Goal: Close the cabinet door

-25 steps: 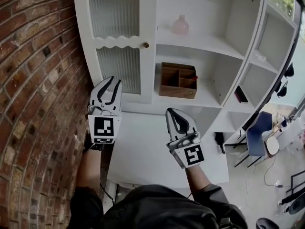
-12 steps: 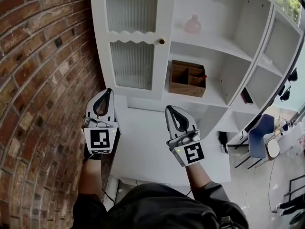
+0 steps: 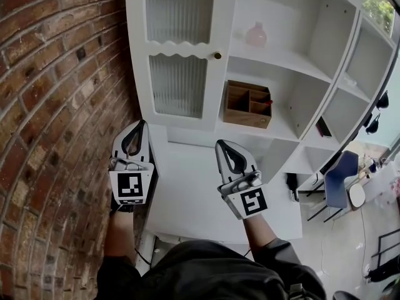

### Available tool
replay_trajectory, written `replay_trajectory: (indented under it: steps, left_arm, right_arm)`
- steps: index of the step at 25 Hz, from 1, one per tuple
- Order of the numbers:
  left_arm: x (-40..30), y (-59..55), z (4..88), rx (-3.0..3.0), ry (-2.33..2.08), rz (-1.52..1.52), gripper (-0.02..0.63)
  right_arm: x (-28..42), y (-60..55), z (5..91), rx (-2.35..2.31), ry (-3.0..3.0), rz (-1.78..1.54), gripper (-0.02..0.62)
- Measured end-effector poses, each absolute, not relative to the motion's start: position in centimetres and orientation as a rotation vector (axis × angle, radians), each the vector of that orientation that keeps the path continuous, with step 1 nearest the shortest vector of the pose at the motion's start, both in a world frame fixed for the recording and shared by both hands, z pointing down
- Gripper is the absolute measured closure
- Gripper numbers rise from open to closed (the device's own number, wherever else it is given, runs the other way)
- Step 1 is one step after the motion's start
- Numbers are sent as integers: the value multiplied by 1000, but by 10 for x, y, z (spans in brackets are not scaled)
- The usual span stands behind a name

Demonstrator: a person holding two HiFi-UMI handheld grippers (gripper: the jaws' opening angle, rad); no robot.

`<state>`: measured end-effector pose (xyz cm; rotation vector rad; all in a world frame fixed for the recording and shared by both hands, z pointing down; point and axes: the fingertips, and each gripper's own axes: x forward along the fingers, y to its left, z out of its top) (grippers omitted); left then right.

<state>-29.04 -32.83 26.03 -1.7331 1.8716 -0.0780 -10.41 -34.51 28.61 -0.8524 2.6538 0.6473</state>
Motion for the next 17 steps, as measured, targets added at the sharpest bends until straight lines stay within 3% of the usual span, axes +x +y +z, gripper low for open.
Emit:
replay_trajectory:
  steps: [17]
  left_arm:
    - [-294, -340, 270, -1759, 1858, -109, 604]
  right_arm:
    - [-112, -352, 287, -858, 2646, 648, 597]
